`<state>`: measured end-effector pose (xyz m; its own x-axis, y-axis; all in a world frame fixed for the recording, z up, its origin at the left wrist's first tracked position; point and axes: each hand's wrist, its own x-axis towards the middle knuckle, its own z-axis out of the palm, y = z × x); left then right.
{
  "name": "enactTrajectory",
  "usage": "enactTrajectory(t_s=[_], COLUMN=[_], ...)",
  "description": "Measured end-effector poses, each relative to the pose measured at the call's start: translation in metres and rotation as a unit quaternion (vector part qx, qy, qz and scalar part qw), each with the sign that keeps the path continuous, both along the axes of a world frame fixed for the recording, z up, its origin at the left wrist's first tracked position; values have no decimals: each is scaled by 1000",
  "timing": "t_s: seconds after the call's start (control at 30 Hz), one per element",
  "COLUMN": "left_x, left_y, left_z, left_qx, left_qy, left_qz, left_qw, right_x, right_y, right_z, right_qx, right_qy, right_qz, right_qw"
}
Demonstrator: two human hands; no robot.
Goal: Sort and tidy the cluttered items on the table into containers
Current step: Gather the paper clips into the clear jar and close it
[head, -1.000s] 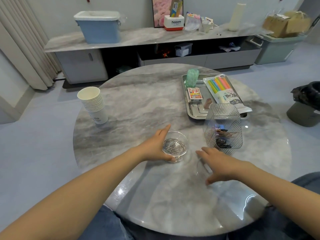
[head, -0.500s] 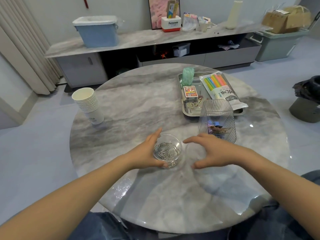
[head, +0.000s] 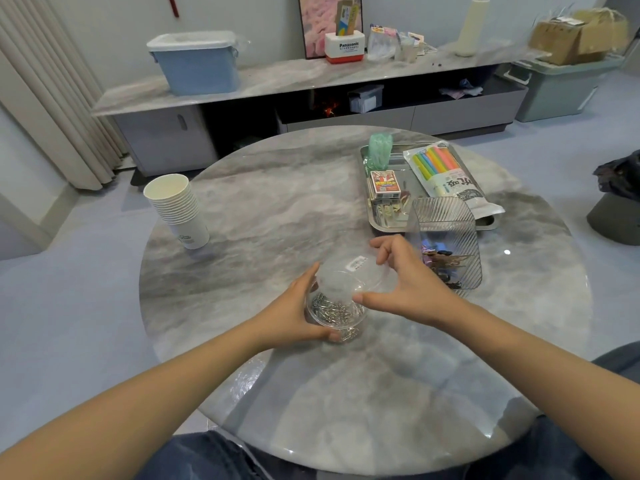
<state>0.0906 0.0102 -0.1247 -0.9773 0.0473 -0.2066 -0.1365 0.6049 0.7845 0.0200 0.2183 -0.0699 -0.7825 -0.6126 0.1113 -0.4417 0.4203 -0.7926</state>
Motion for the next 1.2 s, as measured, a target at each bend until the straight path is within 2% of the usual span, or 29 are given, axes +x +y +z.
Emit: enactTrajectory(t_s=[0.13, 0.33, 0.57, 0.77, 0.97, 1.1, 1.2], left_x=[2, 4, 1, 1, -1, -1, -4], left_y=[-2, -2, -2, 1, 10, 17, 17], left_z=[-5, -5, -11, -10, -8, -8, -8], left_qx=[24, 40, 68, 72, 107, 120, 97], left_qy=[-7, -4, 12, 10, 27, 40, 41], left_qz=[15, 14, -5, -29, -6, -6, -4], left_qw=[1000, 999, 998, 997, 994, 992, 994], right_x=[1, -1, -2, -6, -7, -10, -13], right_y=[-2, 0, -13, -23, -17, -13, -10], right_z=[-23, -29, -23, -24, -17, -9, -3], right_qx=[63, 148, 223, 235, 270, 286, 291], right_qy=[-16, 4, 60, 64, 87, 60, 34], right_qz=[42, 84, 151, 145, 148, 159, 163], right_qw=[997, 985, 961, 959, 947, 943, 942])
